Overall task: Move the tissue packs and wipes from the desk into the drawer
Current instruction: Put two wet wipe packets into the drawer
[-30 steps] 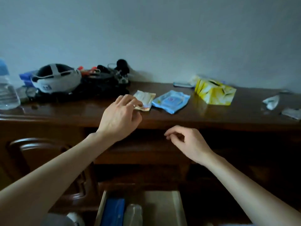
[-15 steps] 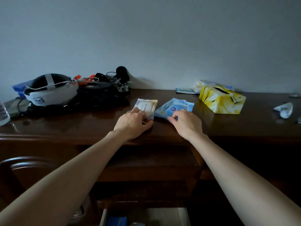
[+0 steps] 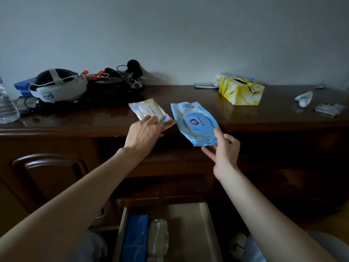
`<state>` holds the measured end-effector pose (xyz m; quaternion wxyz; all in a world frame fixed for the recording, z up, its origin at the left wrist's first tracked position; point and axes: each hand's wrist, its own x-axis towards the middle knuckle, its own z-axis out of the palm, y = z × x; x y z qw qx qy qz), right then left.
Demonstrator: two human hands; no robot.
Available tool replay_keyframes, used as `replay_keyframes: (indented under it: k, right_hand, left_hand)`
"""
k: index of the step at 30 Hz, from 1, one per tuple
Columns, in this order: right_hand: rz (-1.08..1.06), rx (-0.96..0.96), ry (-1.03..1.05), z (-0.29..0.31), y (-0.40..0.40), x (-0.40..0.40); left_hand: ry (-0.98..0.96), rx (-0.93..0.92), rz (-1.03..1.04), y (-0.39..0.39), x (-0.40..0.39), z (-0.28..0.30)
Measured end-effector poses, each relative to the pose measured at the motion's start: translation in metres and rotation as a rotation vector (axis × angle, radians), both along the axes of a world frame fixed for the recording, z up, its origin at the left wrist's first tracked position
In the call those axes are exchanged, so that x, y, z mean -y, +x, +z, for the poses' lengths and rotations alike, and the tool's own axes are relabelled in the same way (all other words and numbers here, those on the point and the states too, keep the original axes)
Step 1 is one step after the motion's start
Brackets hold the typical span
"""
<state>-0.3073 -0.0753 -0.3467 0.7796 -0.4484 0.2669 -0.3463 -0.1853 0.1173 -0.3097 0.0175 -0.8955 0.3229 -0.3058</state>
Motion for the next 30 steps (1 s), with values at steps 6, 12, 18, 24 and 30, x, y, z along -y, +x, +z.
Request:
replay_keyframes:
  k: [6,12,18,24,30]
  right_hand:
    - [0.188,-0.118,0.064,-0.032,-0.018,0.002]
    - [0.837,-0.222,-0.176,-0.084,-0.045,0.001]
    - [0.751,-0.142,-0.154,-0.075,-0.033,-0.018]
    - [0.636,-0.183,-0.093,-0.079,-0.035,-0.016]
    - [0.555,-0.252,-0.169,-0.092,-0.043,-0.008]
  left_hand:
    - [-0.368,0.001,-0.185,-0.041,-0.018,-0.019]
    - [-1.350,-1.292,-0.406,-0.079,-0.056,-0.083]
    - [-1.480,-1.482,-0.512,-0.095,-0.050,-0.120]
    - [-1.545,-1.039,-0.403,-0.089,-0.043,-0.118]
    - [-1.275,-1.450,-0.445,-0.079,-0.048,-0.128]
